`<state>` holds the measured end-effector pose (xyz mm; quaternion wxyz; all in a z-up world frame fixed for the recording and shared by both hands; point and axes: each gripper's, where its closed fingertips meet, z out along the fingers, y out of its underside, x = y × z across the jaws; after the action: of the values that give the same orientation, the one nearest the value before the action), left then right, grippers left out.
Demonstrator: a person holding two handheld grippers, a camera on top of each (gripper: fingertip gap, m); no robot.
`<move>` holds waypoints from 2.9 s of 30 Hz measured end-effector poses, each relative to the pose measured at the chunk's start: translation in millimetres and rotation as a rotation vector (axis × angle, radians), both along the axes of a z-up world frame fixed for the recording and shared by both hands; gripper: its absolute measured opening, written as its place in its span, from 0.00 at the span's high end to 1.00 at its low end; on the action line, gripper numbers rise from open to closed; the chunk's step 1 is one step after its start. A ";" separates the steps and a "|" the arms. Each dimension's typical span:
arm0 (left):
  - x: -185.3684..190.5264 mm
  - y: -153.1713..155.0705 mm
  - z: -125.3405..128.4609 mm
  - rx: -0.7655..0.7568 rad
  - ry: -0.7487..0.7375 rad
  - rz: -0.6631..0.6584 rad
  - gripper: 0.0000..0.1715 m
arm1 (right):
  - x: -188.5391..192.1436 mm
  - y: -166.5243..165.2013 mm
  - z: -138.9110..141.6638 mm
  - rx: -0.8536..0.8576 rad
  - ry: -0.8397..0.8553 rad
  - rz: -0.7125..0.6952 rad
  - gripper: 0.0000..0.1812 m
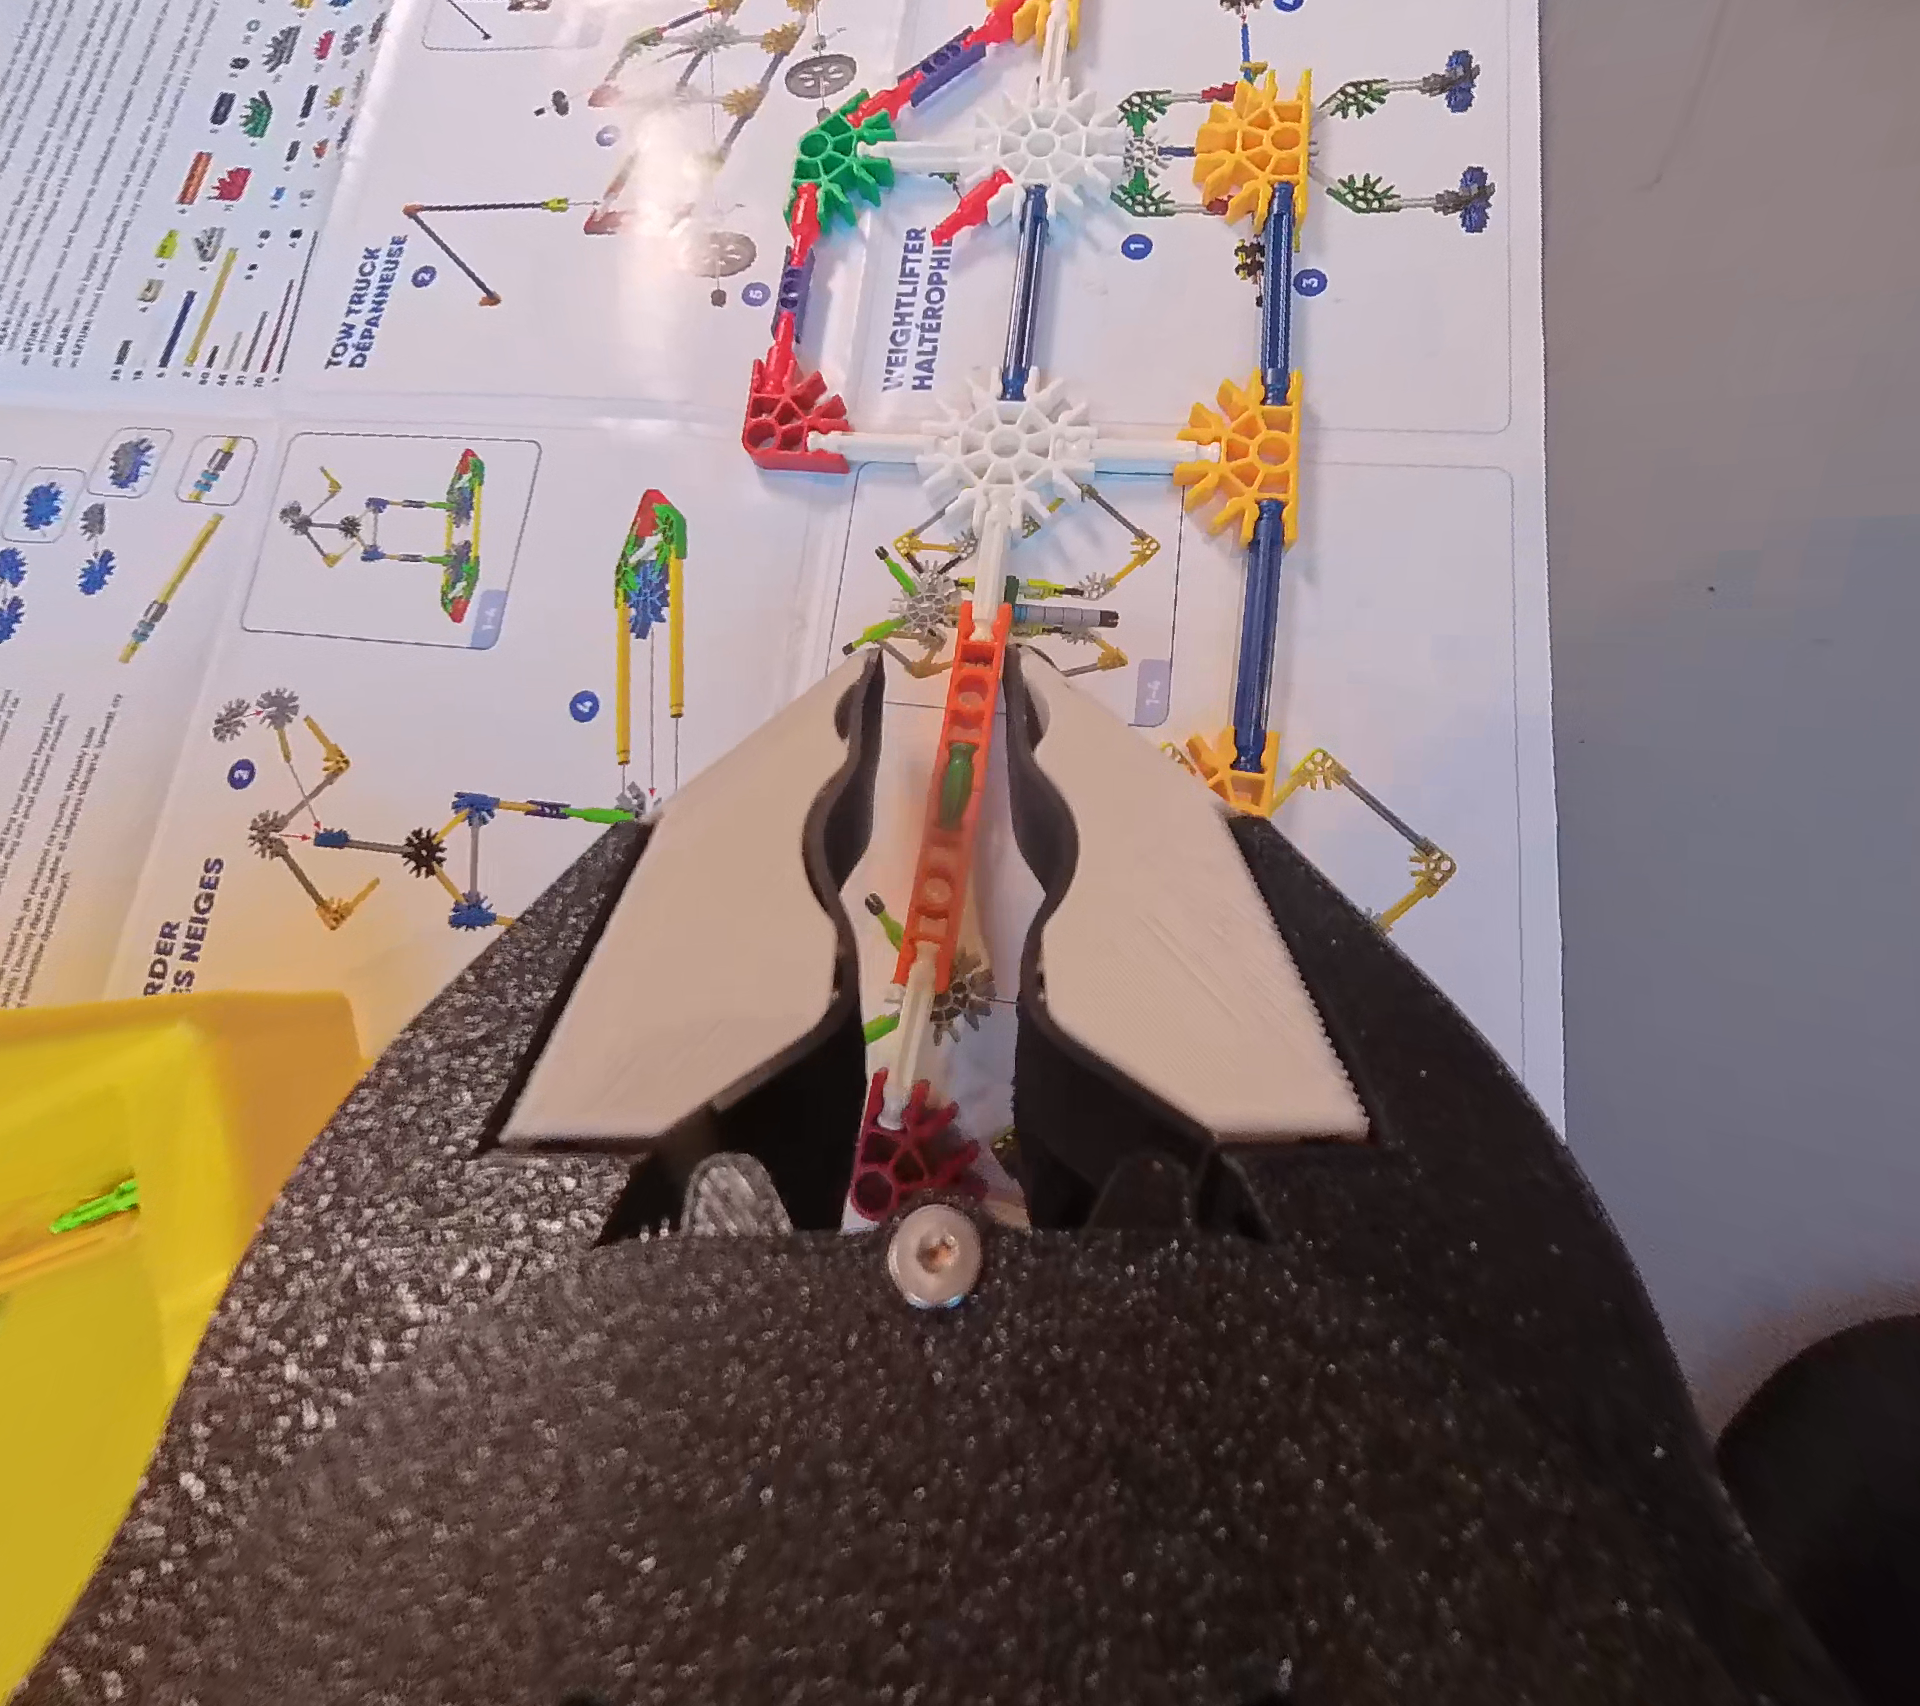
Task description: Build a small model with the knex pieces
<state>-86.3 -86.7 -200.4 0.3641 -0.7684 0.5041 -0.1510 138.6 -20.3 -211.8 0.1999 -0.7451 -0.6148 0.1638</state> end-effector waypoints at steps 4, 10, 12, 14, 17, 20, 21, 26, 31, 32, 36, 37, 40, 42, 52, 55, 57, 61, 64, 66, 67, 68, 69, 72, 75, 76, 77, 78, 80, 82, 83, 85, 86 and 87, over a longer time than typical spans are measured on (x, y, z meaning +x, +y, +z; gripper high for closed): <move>-0.2 0.8 -0.3 0.005 0.002 0.006 0.88 | -1.8 2.9 0.5 -0.005 0.020 0.017 0.81; -0.3 0.7 -2.3 0.001 -0.001 0.010 0.88 | -6.6 13.2 3.7 0.046 -0.020 0.227 0.87; 0.1 0.3 -3.3 -0.003 -0.003 0.008 0.88 | -4.2 13.8 2.6 0.056 -0.059 0.351 0.87; 0.3 -0.2 -4.4 -0.008 -0.005 0.005 0.88 | -1.5 11.2 3.2 0.031 -0.079 0.465 0.87; -0.4 -1.0 -6.8 -0.014 0.001 0.003 0.88 | 0.1 8.5 3.1 -0.009 -0.096 0.555 0.87; -1.4 -1.8 -9.2 -0.019 0.007 0.001 0.88 | 0.8 8.7 -0.3 0.000 -0.106 0.588 0.86; -1.4 -1.8 -9.4 -0.020 0.005 0.000 0.88 | 1.5 8.5 0.3 0.000 -0.111 0.592 0.85; -0.9 -2.1 -9.7 -0.031 -0.004 -0.006 0.89 | -6.4 4.3 13.3 -0.012 -0.067 0.561 0.81; -0.6 -2.6 -9.8 -0.032 -0.004 -0.006 0.90 | -5.6 4.4 0.8 -0.001 -0.108 0.561 0.87; -0.5 -2.7 -9.8 -0.031 -0.003 -0.005 0.90 | -6.8 2.7 0.9 -0.003 -0.104 0.573 0.87; -0.4 -2.9 -9.9 -0.032 -0.005 -0.005 0.90 | -10.4 -3.0 2.9 0.013 -0.115 0.629 0.87; -0.4 -2.9 -9.9 -0.033 -0.006 -0.005 0.90 | -9.8 -3.0 1.7 0.017 -0.129 0.640 0.87; -0.4 -3.0 -10.0 -0.034 -0.008 -0.005 0.90 | -9.7 -2.7 0.1 0.020 -0.137 0.653 0.87; -0.4 -3.1 -10.0 -0.034 -0.007 -0.006 0.90 | -9.8 -2.2 0.2 0.024 -0.139 0.654 0.86; 0.2 -4.9 -10.9 -0.046 -0.013 -0.015 0.92 | -38.1 -2.2 8.1 -0.006 -0.069 0.574 0.89; 1.2 -6.5 -11.2 -0.051 -0.016 -0.026 0.95 | -39.8 -3.4 1.9 -0.007 -0.087 0.581 0.96; 1.3 -6.8 -11.1 -0.052 -0.014 -0.031 0.95 | -40.7 -3.0 1.0 0.005 -0.089 0.585 0.98; 1.0 -6.3 -10.5 -0.035 0.005 -0.042 0.95 | -41.4 -2.2 6.0 0.042 -0.086 0.579 0.98; 3.7 -7.9 -6.3 -0.023 -0.004 -0.054 0.96 | -39.9 -1.2 14.2 0.081 -0.073 0.566 0.98; 6.6 -7.8 -5.1 -0.018 -0.010 -0.057 0.96 | -36.8 -1.9 15.4 0.087 -0.070 0.558 0.98; 7.8 -8.2 -5.9 -0.020 -0.007 -0.062 0.96 | -35.4 -2.8 14.6 0.084 -0.066 0.554 0.98; 9.0 -8.4 -6.5 -0.021 -0.005 -0.065 0.96 | -34.0 -3.2 12.9 0.080 -0.067 0.549 0.98; 10.1 -8.1 -6.7 -0.021 -0.006 -0.068 0.96 | -32.7 -3.2 10.7 0.078 -0.069 0.546 0.98; 11.7 -7.3 -8.2 -0.024 -0.004 -0.069 0.96 | -30.9 -2.5 6.1 0.071 -0.067 0.538 0.98; 12.5 -7.5 -9.6 -0.029 -0.003 -0.070 0.96 | -30.4 -2.1 4.7 0.065 -0.061 0.533 0.98; 12.6 -7.4 -9.8 -0.029 -0.003 -0.070 0.96 | -30.3 -2.0 4.7 0.063 -0.059 0.531 0.98; 12.7 -7.5 -10.0 -0.029 -0.003 -0.070 0.96 | -30.3 -2.0 4.6 0.063 -0.056 0.529 0.98; 12.8 -7.7 -10.4 -0.031 -0.002 -0.071 0.96 | -30.2 -2.1 4.6 0.063 -0.053 0.527 0.98; 13.1 -7.6 -10.6 -0.031 -0.003 -0.071 0.96 | -29.7 -2.3 5.4 0.063 -0.044 0.522 0.97; 13.3 -7.5 -10.6 -0.030 -0.003 -0.072 0.96 | -28.8 -1.3 11.7 0.050 -0.023 0.508 0.95; 13.3 -7.5 -10.6 -0.028 -0.002 -0.072 0.96 | -27.2 -0.2 16.2 0.036 -0.016 0.498 0.95; 13.4 -7.4 -10.6 -0.027 -0.001 -0.071 0.95 | -22.9 3.2 24.6 0.017 -0.022 0.486 0.99; 13.4 -7.4 -10.6 -0.026 0.000 -0.071 0.95 | -20.4 4.6 26.7 0.014 -0.039 0.486 1.00; 13.5 -7.3 -10.6 -0.024 0.001 -0.071 0.95 | -18.3 5.9 27.3 0.013 -0.063 0.485 1.00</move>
<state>-72.8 -94.1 -211.0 0.3490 -0.7544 0.5295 -0.1693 120.3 -14.4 -184.5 0.1402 -0.5793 -0.7826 0.1800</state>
